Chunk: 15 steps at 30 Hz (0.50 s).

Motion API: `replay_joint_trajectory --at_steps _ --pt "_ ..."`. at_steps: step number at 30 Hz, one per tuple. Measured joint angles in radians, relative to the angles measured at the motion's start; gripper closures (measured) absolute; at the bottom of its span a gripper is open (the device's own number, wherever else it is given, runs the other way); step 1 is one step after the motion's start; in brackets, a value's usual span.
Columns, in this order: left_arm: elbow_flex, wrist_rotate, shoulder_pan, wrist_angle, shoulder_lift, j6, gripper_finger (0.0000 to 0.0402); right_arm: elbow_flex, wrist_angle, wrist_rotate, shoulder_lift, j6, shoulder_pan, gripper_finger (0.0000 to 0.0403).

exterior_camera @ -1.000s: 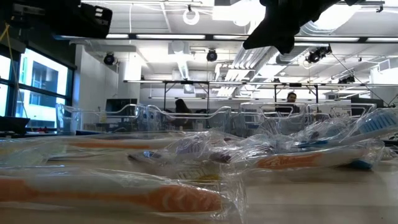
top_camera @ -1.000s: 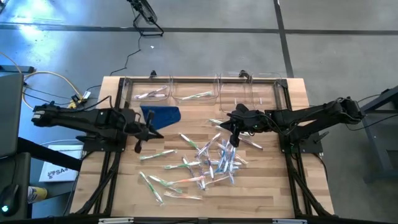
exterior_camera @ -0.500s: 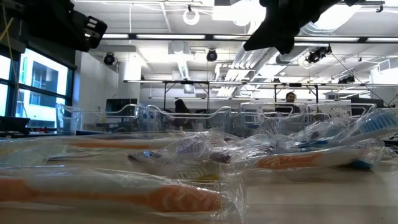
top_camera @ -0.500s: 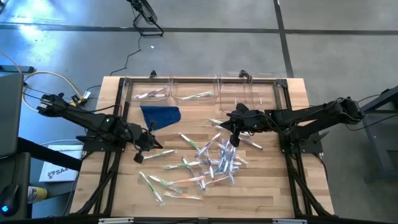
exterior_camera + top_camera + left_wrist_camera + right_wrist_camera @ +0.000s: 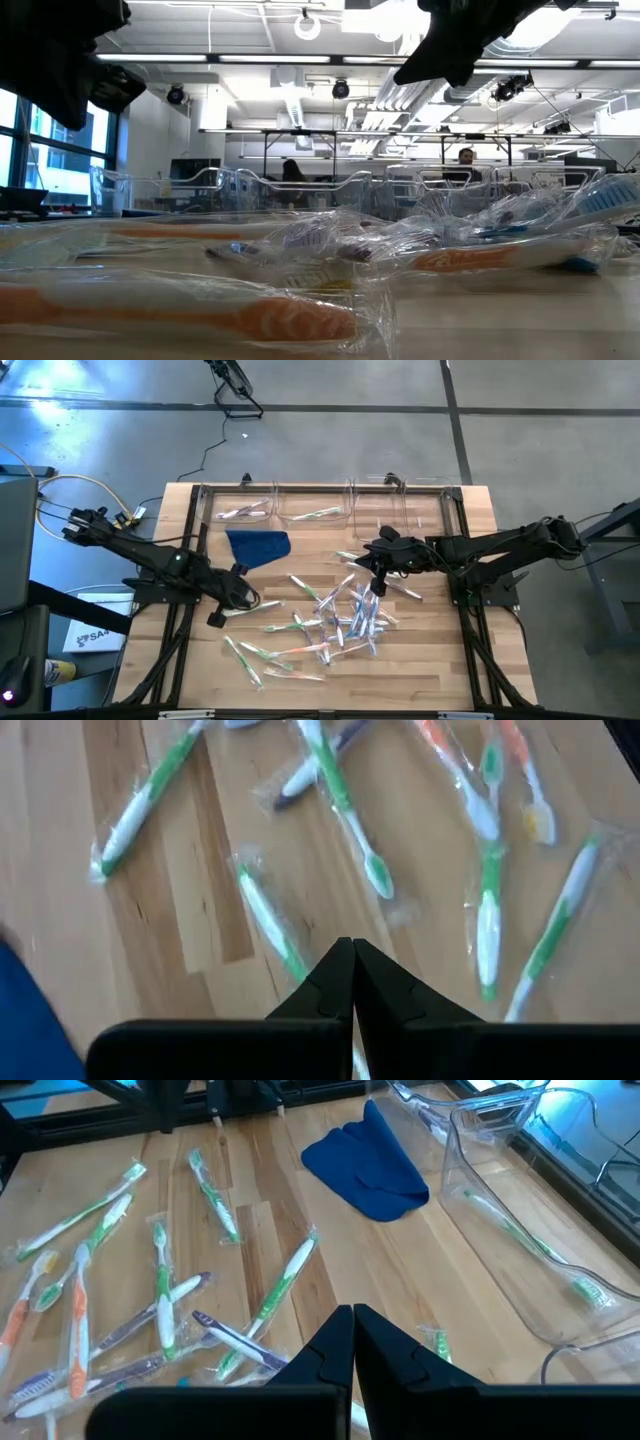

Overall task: Pick & Place Toothbrushes
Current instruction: Put the green toothbrush into the middle left transparent bin

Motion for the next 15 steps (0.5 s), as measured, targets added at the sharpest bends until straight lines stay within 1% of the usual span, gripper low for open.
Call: replay_joint_trajectory --at_steps 2,5,8,11,15 --pt "0.0 -0.003 0.0 -0.01 0.009 0.005 0.0401 0.0 0.0 0.0 0.0 -0.018 0.0 0.0398" --pt "0.0 -0.019 0.0 0.005 0.006 0.09 0.0401 0.0 -0.005 0.0 0.0 -0.02 0.0 0.0398" --pt "0.0 -0.059 0.001 -0.005 0.007 0.07 0.0392 0.0 -0.005 0.0 0.0 -0.017 0.0 0.0398" --pt "0.0 -0.059 0.001 -0.036 0.007 0.012 0.0363 0.0 -0.005 0.0 0.0 -0.016 0.0 0.0398" --pt "0.0 -0.063 0.001 -0.128 0.007 -0.056 0.0305 0.0 -0.005 0.003 0.0 -0.02 0.0 0.0398"
